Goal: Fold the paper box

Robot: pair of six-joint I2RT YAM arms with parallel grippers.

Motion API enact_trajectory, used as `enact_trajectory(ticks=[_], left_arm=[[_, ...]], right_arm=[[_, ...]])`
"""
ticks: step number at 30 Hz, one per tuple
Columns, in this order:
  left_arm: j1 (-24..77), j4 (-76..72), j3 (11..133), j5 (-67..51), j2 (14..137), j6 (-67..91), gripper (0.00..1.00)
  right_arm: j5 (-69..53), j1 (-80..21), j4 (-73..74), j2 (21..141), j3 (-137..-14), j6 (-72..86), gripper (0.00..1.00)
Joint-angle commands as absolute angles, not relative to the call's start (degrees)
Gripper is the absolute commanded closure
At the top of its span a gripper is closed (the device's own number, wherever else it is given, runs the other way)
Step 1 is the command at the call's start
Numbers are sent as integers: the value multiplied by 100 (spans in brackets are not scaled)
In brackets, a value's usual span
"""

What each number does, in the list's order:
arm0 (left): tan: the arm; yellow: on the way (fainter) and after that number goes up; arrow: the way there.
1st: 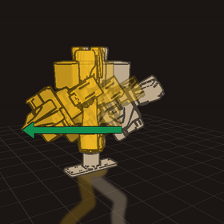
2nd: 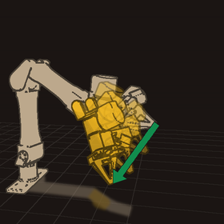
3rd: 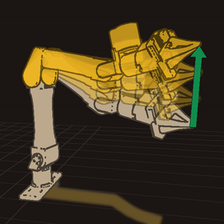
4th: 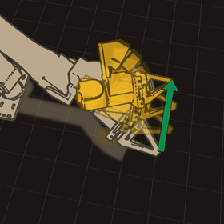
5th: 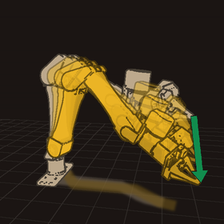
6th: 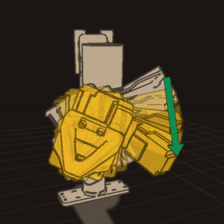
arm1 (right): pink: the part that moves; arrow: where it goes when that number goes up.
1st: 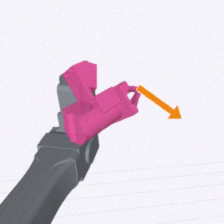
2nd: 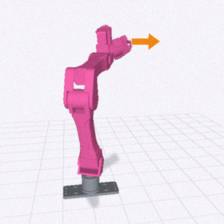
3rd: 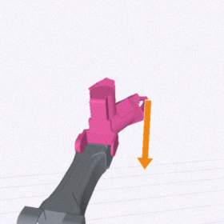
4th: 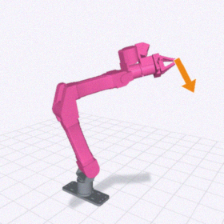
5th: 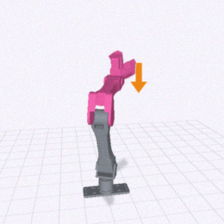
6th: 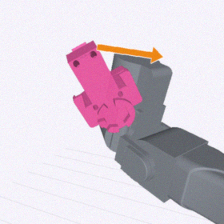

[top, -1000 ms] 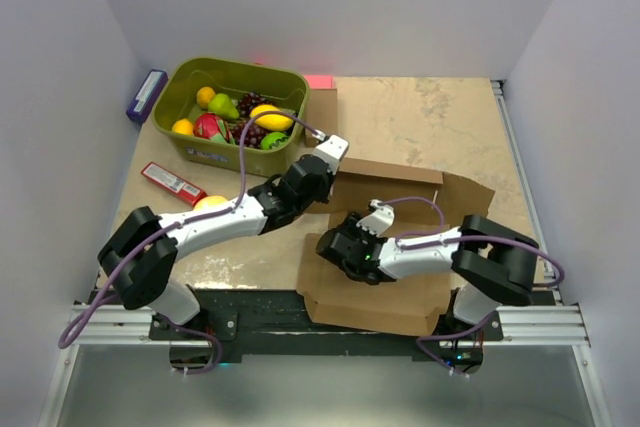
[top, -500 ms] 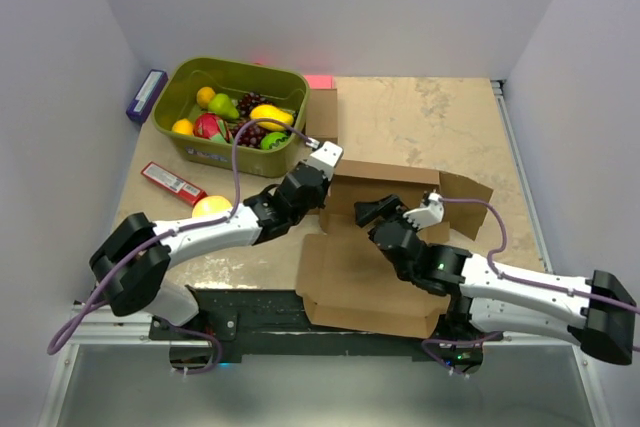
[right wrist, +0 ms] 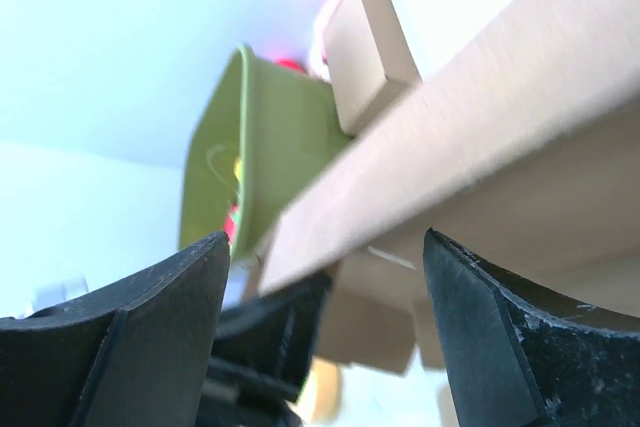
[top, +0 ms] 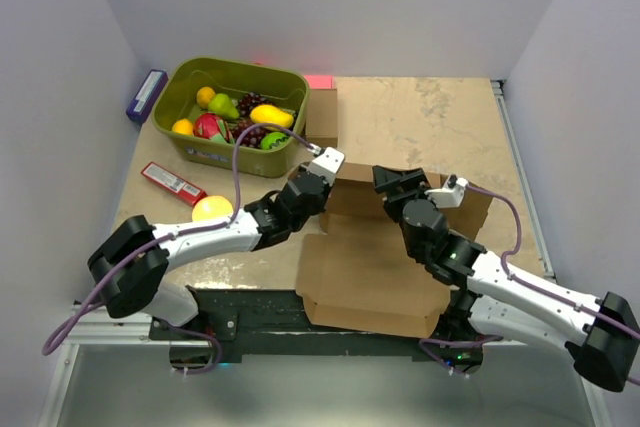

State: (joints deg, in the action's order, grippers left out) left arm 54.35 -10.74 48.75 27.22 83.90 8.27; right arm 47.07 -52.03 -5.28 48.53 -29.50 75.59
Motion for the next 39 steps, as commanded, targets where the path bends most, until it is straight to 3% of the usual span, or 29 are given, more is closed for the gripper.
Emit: enact_trajectory(ticks=[1,6,13,15,16,18,19,22,25,29,32,34,39], left_arm=[[5519,-1160,4729,2812,8262,712,100],[5590,-1415,4571,2786,8086,642,100],[5739,-1696,4333,2523,7866,466,96],[5783,-1688,4324,2470,7823,431,87],[5783,-1661,4324,2374,7753,422,75],[5792,-1626,4324,2242,7603,335,63],[5792,-1609,4324,2128,7385,290,47],[5783,-1565,4254,1768,6762,27,19],[5775,-1459,4123,1179,5981,-263,7],[5713,-1240,3833,800,4863,-509,4],[5284,-959,3657,1343,4229,-519,1],[4584,-487,3674,1599,4140,-300,0],[4000,411,4015,1984,4788,482,2]], right_arm=[[4606,-4975,-1327,5062,-3041,7462,22],[4553,-4869,-1626,5291,-2813,7672,38],[4535,-4843,-1995,5247,-2206,8129,78],[4544,-4843,-1995,5203,-2083,8200,84],[4553,-4843,-2065,5142,-2040,8244,89],[4544,-4843,-2100,5089,-1899,8288,94],[4553,-4843,-2101,5054,-1872,8297,97],[4570,-4843,-2083,4905,-1714,8323,100],[4597,-4834,-2066,4782,-1609,8341,100],[4544,-4799,-2048,4720,-1538,8323,100],[4483,-4781,-2100,4711,-1442,8376,100],[4447,-4772,-2153,4720,-1398,8385,100],[4395,-4755,-2197,4764,-1398,8350,100]])
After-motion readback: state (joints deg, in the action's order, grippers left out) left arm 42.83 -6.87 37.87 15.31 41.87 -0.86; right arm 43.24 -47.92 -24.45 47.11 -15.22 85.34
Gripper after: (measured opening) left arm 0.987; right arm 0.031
